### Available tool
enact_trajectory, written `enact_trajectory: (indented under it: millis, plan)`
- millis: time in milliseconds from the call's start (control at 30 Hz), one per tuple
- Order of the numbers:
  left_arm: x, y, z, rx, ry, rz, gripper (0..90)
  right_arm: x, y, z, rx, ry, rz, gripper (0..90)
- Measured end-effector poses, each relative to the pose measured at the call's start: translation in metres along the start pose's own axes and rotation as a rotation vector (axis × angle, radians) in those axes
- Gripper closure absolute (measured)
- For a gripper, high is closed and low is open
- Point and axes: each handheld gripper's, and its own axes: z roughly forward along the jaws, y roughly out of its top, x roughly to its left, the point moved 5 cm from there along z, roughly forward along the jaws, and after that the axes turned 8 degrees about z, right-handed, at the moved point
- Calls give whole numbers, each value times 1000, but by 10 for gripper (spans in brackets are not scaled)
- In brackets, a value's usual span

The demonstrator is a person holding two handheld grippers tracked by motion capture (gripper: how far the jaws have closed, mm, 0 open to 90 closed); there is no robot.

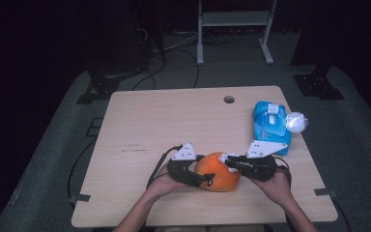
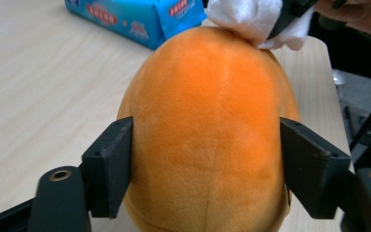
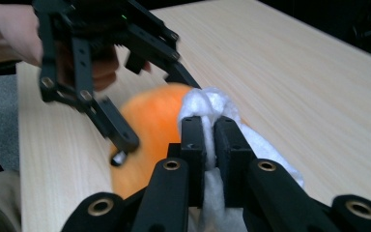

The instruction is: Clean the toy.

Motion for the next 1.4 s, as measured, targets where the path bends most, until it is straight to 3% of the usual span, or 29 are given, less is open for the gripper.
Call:
enact_trajectory:
  millis: [100,133,233,300,367,433,500,633,700,833,900,1000,1067,1100,1167,1233,1333,1400]
  plan:
    - [-9,7,2,27,27,82,282,13,5,6,7,12,-48,824]
    - [-10,7,2,27,28,84,279,14,5,7,15,9,-56,824]
    - [-6,4,1,3,14,47,209,9,2,5,18,37,-28,825]
    - [0,1,2,-5,14,-4,143,4,-2,4,29,25,-24,824]
    - [2,0,2,-12,-7,-27,154,0,-5,2,32,11,-5,824]
    - [-1,1,1,-15,4,-3,227,-2,-5,1,24,19,10,824]
    - [-5,6,1,-10,25,35,267,2,-2,2,18,16,-5,824]
    - [-19,17,4,5,45,135,293,23,6,8,10,59,-48,825]
    - [-24,19,5,12,51,161,289,31,8,11,22,57,-81,825]
    - [-21,16,5,-2,34,145,277,21,9,4,24,51,-69,826]
    - [-19,15,5,-11,28,125,218,15,4,2,40,45,-53,826]
    - [-11,11,7,-7,22,39,100,9,0,0,42,50,-31,826]
    - [-8,7,9,-25,-18,-19,123,7,0,-1,39,57,-20,826]
    - [-9,6,10,-31,-31,-21,194,6,0,-1,40,55,-18,826]
    - [-12,7,9,-22,-14,14,273,7,0,-1,46,50,-21,826]
    - [-17,11,8,-4,3,79,307,12,2,0,48,52,-31,825]
    - [-25,14,9,18,11,152,312,28,5,7,65,61,-86,826]
    - [-26,13,8,19,12,166,318,34,6,11,75,48,-121,827]
